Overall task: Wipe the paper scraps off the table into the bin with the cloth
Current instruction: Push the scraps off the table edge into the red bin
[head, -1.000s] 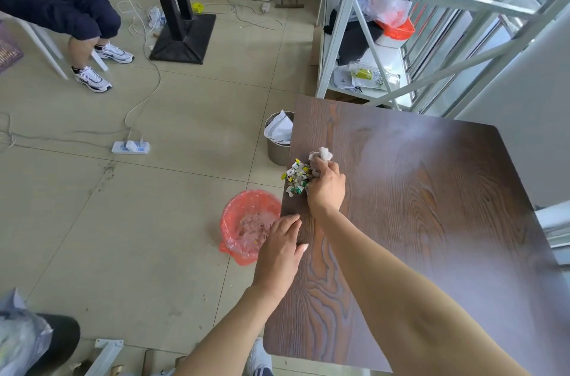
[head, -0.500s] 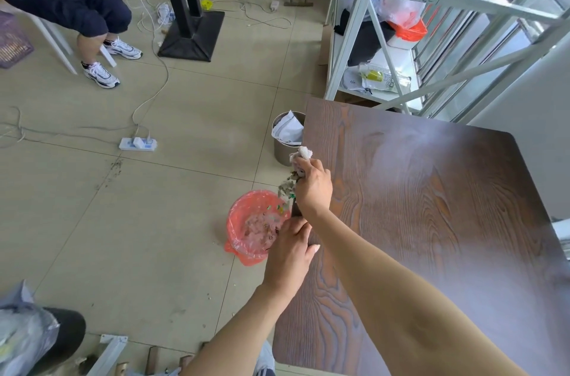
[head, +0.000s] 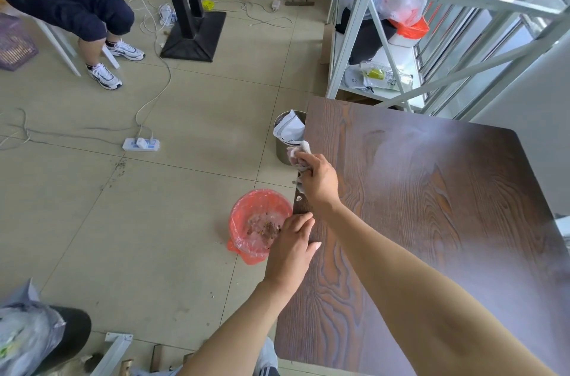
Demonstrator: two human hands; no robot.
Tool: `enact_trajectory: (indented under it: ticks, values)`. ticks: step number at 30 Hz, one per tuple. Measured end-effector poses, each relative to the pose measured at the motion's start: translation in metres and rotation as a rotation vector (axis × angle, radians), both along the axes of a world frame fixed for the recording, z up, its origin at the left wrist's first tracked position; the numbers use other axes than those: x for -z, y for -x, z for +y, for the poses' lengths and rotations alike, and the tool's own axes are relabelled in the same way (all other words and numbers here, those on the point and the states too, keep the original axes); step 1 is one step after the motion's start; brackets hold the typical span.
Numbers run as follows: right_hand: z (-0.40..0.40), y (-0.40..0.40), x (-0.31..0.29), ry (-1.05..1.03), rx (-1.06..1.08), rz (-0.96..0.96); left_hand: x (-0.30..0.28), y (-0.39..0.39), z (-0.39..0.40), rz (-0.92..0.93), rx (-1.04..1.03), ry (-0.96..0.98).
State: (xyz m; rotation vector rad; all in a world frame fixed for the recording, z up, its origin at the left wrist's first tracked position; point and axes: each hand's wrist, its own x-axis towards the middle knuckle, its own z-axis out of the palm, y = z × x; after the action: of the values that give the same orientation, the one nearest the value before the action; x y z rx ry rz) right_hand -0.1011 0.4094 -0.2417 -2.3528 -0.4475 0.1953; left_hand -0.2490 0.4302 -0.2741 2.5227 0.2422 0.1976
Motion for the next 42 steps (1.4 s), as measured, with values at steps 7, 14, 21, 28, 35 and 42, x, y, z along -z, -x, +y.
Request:
enact_trajectory:
  ticks: [7, 14, 21, 28, 35, 42]
  values:
    - [-0.059, 0.015, 0.013, 0.029, 0.148, 0.01, -0.004, 0.002, -0.002, -0.019, -0.009, -0.017]
    - [-0.029, 0.043, 0.015, -0.027, 0.18, 0.055, -0.003, 0.018, 0.004, -0.026, 0.029, 0.047]
    - [0.023, 0.049, 0.013, -0.115, 0.019, 0.111, 0.0, 0.022, 0.006, 0.018, 0.011, 0.105]
    - [0.061, 0.028, 0.019, 0.238, -0.026, 0.04, -0.003, 0.021, 0.015, 0.006, 0.063, 0.128]
    - [0.078, 0.011, 0.038, 0.428, -0.196, 0.119, -0.003, 0.021, 0.023, -0.085, 0.086, 0.182]
    - [0.083, 0.011, 0.054, 0.458, -0.198, 0.115, 0.003, 0.021, 0.028, -0.113, 0.115, 0.176]
